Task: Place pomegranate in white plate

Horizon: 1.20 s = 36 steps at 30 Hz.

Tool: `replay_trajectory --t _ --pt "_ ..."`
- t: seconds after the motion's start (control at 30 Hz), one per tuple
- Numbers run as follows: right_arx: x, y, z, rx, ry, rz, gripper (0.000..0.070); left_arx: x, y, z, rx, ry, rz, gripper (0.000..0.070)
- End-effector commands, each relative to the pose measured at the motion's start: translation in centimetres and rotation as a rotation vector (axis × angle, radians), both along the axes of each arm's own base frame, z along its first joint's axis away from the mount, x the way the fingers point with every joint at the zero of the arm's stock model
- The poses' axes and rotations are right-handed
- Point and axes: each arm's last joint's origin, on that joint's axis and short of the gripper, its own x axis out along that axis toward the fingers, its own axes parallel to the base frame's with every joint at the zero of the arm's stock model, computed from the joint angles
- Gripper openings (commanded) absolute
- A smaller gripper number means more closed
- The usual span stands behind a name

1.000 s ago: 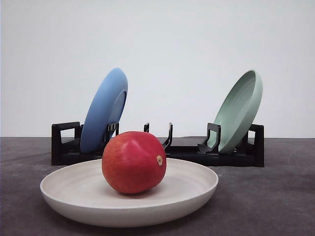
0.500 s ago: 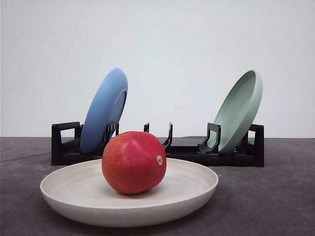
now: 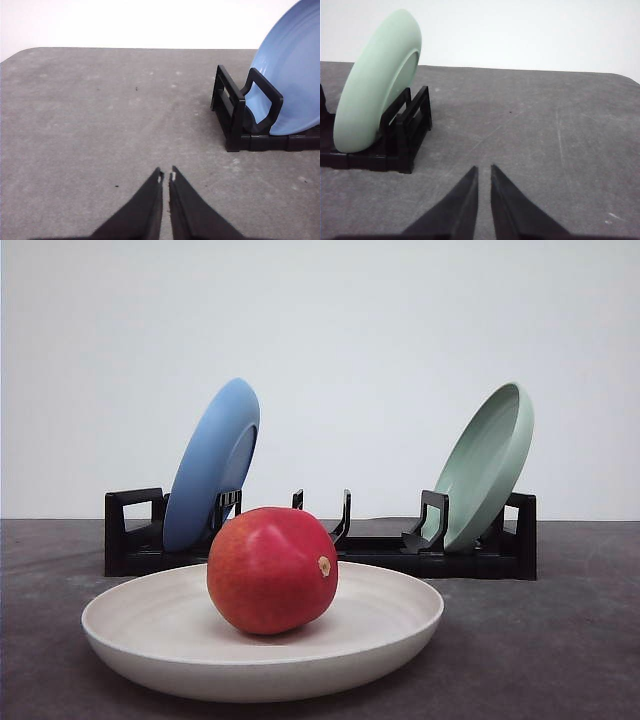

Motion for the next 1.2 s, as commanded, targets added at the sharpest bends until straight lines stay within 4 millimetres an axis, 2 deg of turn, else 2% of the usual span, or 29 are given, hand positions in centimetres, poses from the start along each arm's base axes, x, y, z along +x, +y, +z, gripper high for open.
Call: replay_trajectory --t 0.0,1.17 --pt "0.04 -0.01 -0.04 0.014 -0.005 -0.003 0.0041 0.05 0.01 -0.38 -0.007 0.011 0.004 0.0" --pt "0.04 -0.01 -0.04 0.014 -0.005 -0.003 0.0041 0.05 0.01 -0.38 -0.007 0.011 0.004 0.0"
